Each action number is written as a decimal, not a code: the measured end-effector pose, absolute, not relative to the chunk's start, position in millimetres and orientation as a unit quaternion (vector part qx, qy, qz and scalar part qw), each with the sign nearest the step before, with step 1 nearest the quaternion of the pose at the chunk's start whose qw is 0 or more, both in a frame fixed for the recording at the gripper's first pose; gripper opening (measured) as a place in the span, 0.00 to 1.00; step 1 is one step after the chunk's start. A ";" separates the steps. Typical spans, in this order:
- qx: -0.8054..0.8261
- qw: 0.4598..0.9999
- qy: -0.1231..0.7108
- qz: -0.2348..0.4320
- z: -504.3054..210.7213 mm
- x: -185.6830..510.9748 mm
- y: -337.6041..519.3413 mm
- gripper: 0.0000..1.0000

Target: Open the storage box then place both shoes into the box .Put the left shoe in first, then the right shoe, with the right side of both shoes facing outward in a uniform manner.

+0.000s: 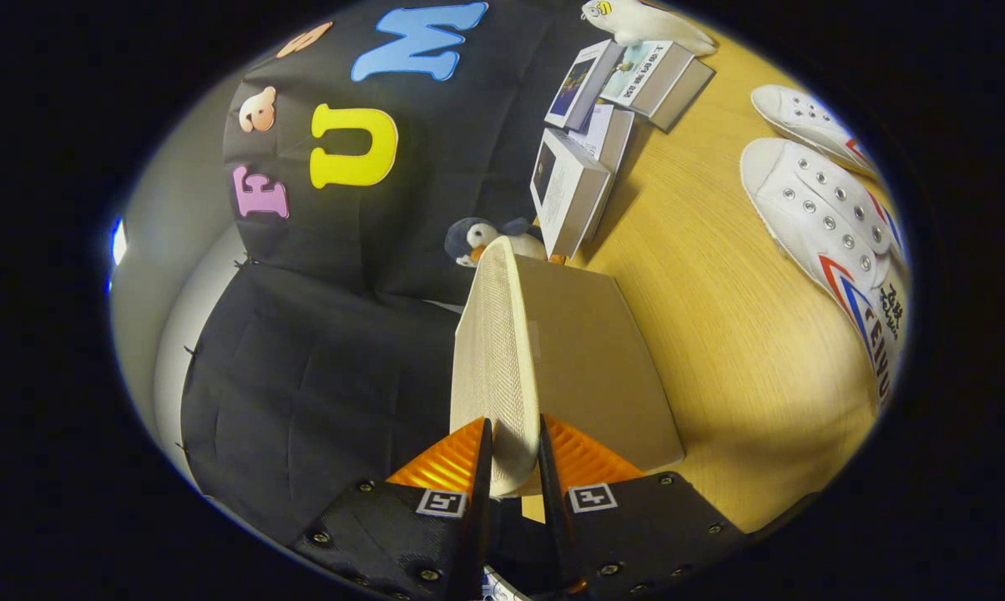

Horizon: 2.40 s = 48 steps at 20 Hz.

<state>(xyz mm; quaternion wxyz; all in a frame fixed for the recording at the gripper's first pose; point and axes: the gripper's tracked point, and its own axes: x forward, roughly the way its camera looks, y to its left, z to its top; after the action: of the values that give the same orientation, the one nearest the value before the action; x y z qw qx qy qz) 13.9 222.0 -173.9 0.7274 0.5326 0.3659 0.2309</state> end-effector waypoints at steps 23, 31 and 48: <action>0.412 0.785 0.302 0.350 -20.3 13.0 324.3 0.00; 0.355 0.795 0.289 0.398 4.5 1.3 390.9 0.01; 0.075 0.804 0.213 0.550 2.7 -58.7 465.7 0.93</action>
<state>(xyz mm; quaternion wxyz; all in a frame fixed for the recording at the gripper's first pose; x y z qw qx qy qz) -58.7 465.7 2.7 0.8043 0.0753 0.2131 0.5496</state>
